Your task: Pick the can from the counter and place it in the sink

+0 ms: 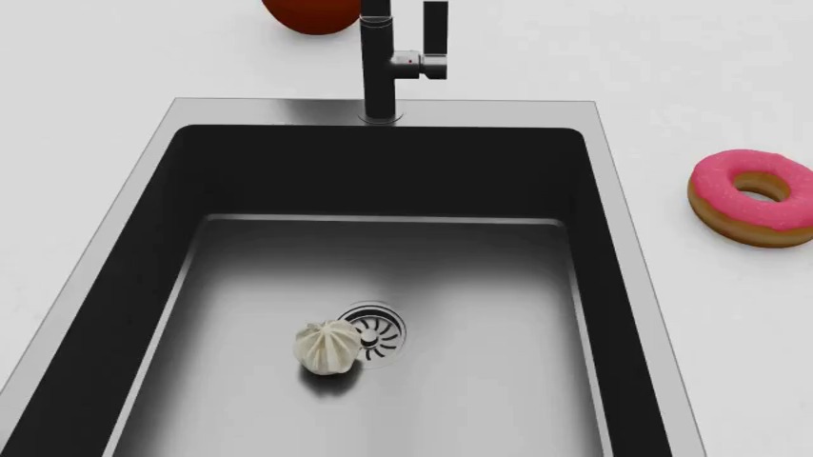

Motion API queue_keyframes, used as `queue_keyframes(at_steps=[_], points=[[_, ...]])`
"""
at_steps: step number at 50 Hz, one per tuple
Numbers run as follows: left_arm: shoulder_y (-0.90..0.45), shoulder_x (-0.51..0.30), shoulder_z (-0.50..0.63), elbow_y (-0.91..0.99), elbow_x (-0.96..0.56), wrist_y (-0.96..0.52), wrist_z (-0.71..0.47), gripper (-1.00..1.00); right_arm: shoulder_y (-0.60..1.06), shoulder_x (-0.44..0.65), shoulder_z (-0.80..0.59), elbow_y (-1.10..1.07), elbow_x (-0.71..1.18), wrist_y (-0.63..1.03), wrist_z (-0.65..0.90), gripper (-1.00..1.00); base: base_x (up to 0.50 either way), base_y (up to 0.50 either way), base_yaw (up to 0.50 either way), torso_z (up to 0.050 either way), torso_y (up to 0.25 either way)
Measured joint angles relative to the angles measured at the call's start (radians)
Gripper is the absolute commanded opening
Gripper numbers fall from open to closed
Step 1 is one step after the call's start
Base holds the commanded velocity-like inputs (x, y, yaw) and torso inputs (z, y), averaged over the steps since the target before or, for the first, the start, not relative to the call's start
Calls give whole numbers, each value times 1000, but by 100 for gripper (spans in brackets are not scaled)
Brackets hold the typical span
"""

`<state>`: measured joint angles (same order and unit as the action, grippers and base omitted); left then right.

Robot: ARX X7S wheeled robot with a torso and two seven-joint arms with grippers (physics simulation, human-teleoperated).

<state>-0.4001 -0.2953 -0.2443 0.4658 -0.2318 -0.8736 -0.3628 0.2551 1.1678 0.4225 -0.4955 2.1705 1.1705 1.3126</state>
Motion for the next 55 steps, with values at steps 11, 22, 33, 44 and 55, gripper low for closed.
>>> queue_keyframes(at_steps=[11, 22, 33, 44, 55], points=[[6, 1, -1, 5, -5, 1, -3, 100, 625, -83, -470, 198, -24, 77, 8, -100, 0, 0, 0, 0, 0], [10, 5, 6, 4, -9, 6, -5, 100, 1016, -320, -727, 450, -264, 178, -215, -100, 0, 0, 0, 0, 0], [19, 11, 17, 15, -11, 8, -10, 100, 1221, -529, -936, 722, -582, 163, -581, -100, 0, 0, 0, 0, 0], [22, 15, 24, 23, -16, 9, -14, 100, 1366, -762, -1200, 1098, -880, 64, -1013, -100, 0, 0, 0, 0, 0], [28, 18, 22, 28, -25, 19, -13, 100, 1410, -1021, -1438, 1530, -1112, -139, -1376, -100, 0, 0, 0, 0, 0]])
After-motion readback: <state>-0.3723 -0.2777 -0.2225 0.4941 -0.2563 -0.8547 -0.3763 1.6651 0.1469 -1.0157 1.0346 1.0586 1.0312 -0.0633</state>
